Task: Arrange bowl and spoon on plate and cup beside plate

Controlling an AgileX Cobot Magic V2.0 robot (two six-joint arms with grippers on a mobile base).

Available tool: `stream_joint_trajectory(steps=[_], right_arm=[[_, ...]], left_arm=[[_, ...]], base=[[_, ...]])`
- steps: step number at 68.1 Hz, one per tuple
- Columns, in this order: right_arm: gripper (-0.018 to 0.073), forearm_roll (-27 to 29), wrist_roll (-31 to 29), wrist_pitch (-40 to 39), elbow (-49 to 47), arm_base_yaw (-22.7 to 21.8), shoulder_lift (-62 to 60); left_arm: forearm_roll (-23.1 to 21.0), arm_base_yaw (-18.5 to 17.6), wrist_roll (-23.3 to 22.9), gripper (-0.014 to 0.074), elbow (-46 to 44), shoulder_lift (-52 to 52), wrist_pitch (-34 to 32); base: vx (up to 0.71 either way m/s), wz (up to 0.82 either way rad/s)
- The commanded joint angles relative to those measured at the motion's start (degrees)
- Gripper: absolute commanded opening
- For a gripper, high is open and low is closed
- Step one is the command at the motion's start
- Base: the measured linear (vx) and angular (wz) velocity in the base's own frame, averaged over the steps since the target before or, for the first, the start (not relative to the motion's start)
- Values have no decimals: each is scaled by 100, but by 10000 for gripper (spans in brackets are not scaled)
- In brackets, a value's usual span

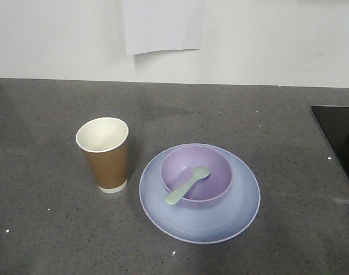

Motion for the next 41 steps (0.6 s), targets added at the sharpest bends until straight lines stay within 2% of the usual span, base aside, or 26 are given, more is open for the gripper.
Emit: stream_joint_trajectory(steps=[1, 16, 26, 41], right_arm=[[-5, 170, -385, -231, 100, -42, -68], [-5, 197, -441, 0, 100, -42, -225], [-5, -79, -475, 0, 100, -42, -225], [-5, -105, -463, 0, 100, -42, -225]], left_arm=[[-55, -47, -41, -7, 173, -102, -401], [-55, -47, -41, -7, 173, -102, -401], [-55, -47, -41, -7, 173, -102, -401], [-55, -47, -41, -7, 173, -102, -401]], base=[[0, 0], [0, 0], [0, 0], [0, 0]])
